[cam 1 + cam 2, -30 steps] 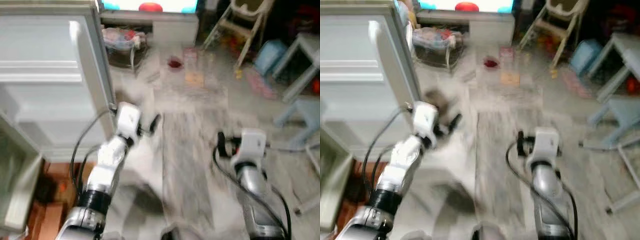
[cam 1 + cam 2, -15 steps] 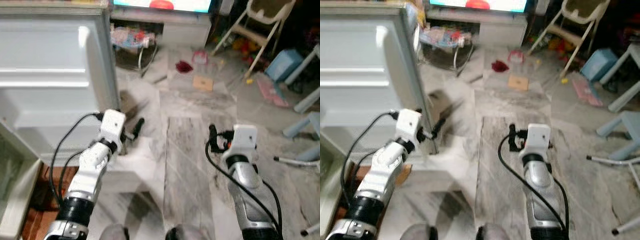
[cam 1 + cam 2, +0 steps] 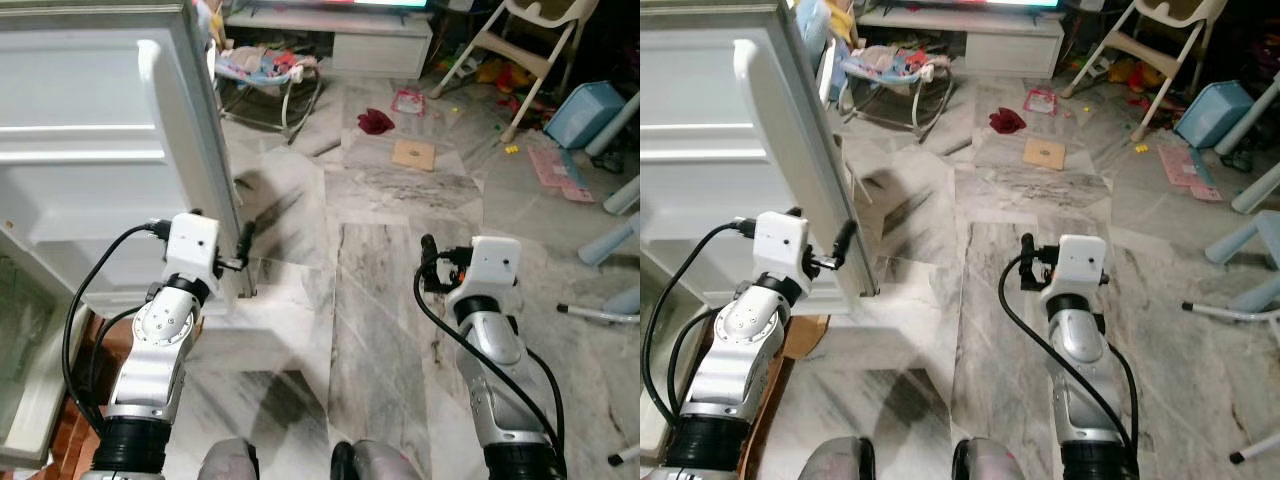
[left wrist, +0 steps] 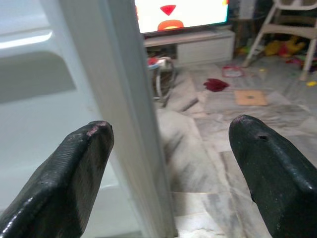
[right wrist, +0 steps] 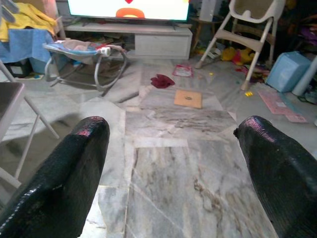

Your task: Restocking fridge

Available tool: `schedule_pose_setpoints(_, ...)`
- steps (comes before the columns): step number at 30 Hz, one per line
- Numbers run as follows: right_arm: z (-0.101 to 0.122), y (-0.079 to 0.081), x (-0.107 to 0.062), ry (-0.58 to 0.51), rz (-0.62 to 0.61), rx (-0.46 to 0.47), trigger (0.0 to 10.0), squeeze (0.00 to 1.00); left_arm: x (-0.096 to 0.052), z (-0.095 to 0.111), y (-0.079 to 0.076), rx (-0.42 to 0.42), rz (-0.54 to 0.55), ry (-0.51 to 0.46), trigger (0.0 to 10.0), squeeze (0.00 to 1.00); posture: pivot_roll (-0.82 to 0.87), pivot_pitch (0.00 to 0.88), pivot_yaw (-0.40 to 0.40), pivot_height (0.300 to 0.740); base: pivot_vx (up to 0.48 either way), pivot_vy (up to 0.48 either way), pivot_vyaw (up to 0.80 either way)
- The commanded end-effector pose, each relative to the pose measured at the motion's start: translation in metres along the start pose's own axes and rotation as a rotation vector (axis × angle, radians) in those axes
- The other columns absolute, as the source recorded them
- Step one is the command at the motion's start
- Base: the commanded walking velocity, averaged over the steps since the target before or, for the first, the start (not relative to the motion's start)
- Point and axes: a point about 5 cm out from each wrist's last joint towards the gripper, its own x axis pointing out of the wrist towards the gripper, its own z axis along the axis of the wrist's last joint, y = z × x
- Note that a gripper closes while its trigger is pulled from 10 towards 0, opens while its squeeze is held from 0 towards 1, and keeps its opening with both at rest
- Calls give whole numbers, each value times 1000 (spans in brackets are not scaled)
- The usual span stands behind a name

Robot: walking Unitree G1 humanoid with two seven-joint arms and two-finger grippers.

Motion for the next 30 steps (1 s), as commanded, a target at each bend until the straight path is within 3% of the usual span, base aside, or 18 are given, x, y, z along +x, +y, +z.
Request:
schedule_pose_setpoints(1, 1, -2, 0, 3, -7, 1, 10000, 0, 11, 2, 2, -22, 31, 1, 10000, 0, 18, 105, -76, 740, 0, 0, 0)
schedule_pose_setpoints(7, 6, 1, 2, -12, 9, -10, 10000, 0, 33, 2, -4, -34, 17, 36, 10000, 0, 1, 109, -65, 740, 0, 0, 0)
schedule_pose_setpoints(12, 6, 0, -2, -11, 4, -12, 10000, 0, 62, 9, -8, -24, 62, 58, 10000, 0, -38, 126, -46, 740, 0, 0, 0)
schedule_pose_setpoints(18, 0, -5, -12, 7, -17, -22, 10000, 0, 75, 23, -15, -4, 30, 30, 10000, 0, -46, 127, -38, 740, 0, 0, 0)
schedule_pose_setpoints(30, -3, -2, -11, 21, -5, -27, 10000, 0, 82, 16, -28, 37, -54, 77, 10000, 0, -37, 124, -50, 740, 0, 0, 0)
